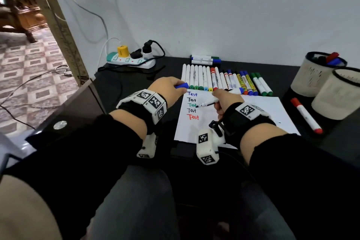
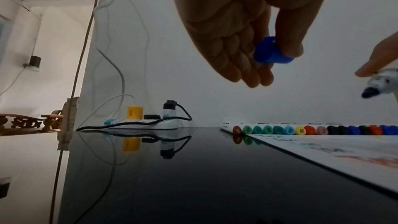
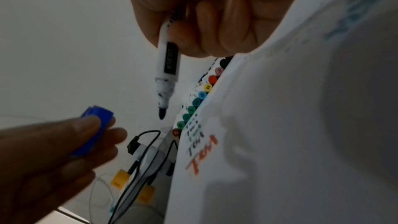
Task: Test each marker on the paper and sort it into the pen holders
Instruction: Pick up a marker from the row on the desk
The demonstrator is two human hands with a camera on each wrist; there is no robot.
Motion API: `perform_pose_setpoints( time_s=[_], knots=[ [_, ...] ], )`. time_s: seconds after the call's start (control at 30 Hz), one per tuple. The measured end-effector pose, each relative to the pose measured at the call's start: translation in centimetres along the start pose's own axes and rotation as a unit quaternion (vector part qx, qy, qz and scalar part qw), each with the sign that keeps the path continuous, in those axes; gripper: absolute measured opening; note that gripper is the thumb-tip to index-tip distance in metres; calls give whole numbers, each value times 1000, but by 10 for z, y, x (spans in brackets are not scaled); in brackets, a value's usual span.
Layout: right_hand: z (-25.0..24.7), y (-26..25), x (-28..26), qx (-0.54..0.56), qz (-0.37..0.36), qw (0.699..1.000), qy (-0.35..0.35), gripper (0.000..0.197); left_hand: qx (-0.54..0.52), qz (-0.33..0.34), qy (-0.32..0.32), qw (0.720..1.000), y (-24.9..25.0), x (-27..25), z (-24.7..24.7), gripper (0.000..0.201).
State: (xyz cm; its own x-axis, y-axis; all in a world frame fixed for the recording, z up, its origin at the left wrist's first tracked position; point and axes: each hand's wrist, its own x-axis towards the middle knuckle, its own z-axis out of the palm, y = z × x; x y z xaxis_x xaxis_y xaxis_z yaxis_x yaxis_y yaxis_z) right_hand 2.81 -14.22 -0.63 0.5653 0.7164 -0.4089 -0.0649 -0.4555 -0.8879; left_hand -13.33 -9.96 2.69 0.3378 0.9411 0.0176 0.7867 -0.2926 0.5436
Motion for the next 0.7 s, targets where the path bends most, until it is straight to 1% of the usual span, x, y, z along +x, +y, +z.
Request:
perform_pose_setpoints(
  time_s=[0.23,0.37,0.7],
  knots=[
    [7,11,-5,-45,-2,999,-10,21,0,10,3,1000,0,3,1,36],
    [8,12,-10,-74,-27,997,-7,24,6,11,-9,1000,1,2,2,38],
    [10,21,-16,-109,-84,990,-15,35,20,13,-8,1000,2,-1,5,37]
  ],
)
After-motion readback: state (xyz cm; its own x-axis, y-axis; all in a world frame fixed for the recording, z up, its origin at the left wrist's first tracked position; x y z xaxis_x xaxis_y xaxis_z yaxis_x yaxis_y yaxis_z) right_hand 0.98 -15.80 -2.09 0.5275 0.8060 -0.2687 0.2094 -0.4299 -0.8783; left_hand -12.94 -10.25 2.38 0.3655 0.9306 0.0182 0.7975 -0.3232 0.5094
